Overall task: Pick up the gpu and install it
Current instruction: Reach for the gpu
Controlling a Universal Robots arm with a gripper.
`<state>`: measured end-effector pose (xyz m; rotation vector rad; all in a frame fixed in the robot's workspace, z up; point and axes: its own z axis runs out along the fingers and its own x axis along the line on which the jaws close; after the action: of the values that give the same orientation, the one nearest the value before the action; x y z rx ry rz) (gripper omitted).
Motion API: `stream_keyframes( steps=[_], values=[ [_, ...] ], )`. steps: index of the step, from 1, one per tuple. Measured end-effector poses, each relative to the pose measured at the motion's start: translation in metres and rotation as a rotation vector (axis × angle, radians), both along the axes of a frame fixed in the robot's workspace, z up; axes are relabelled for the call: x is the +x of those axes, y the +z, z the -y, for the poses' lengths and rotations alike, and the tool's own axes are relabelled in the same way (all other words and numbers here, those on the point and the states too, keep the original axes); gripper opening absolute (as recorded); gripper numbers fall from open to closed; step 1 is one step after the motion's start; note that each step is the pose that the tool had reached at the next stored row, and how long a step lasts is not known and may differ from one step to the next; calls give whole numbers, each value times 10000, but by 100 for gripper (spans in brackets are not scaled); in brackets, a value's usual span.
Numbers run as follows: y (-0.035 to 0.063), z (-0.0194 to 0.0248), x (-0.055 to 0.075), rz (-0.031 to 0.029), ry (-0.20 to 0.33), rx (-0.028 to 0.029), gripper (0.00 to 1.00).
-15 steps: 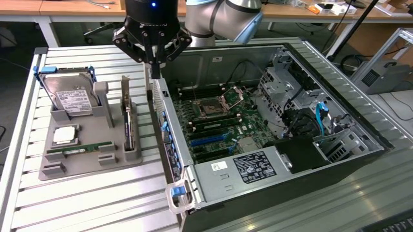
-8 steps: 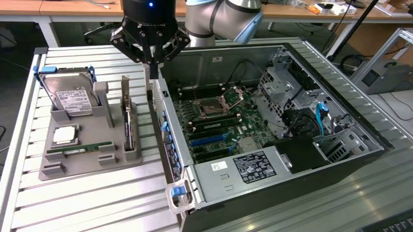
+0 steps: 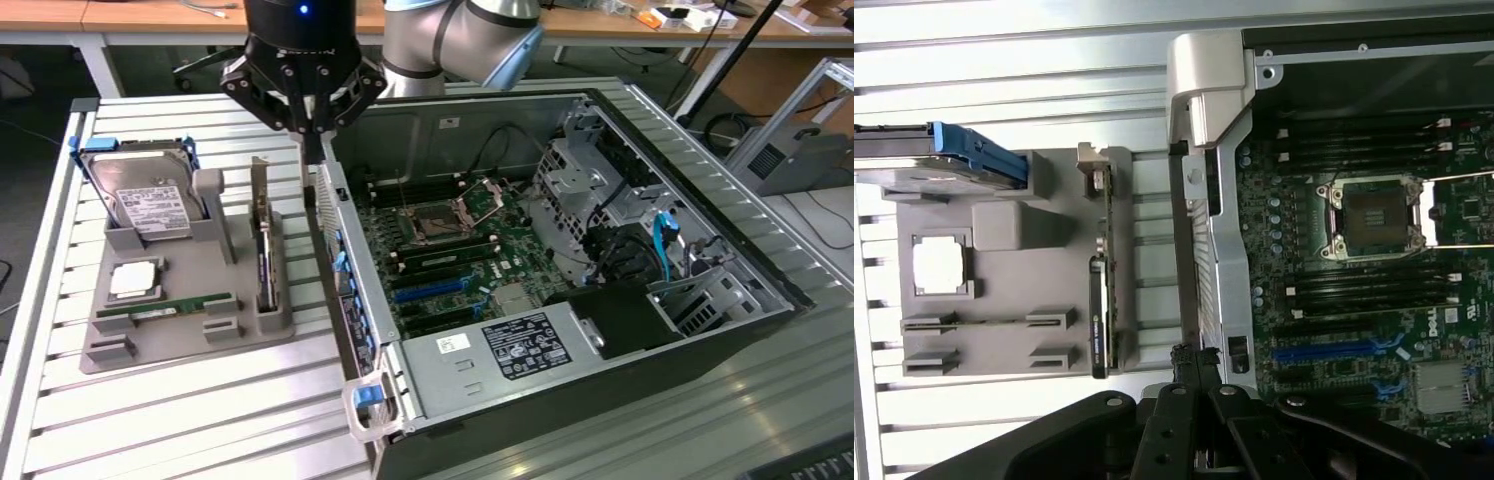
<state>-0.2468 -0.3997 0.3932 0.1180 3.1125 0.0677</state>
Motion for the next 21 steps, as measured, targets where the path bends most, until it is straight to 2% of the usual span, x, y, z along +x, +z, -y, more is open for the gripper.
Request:
stream_keyframes(
  steps=[21],
  values=[
    [0, 1, -128, 0, 0, 0, 11]
  ],
)
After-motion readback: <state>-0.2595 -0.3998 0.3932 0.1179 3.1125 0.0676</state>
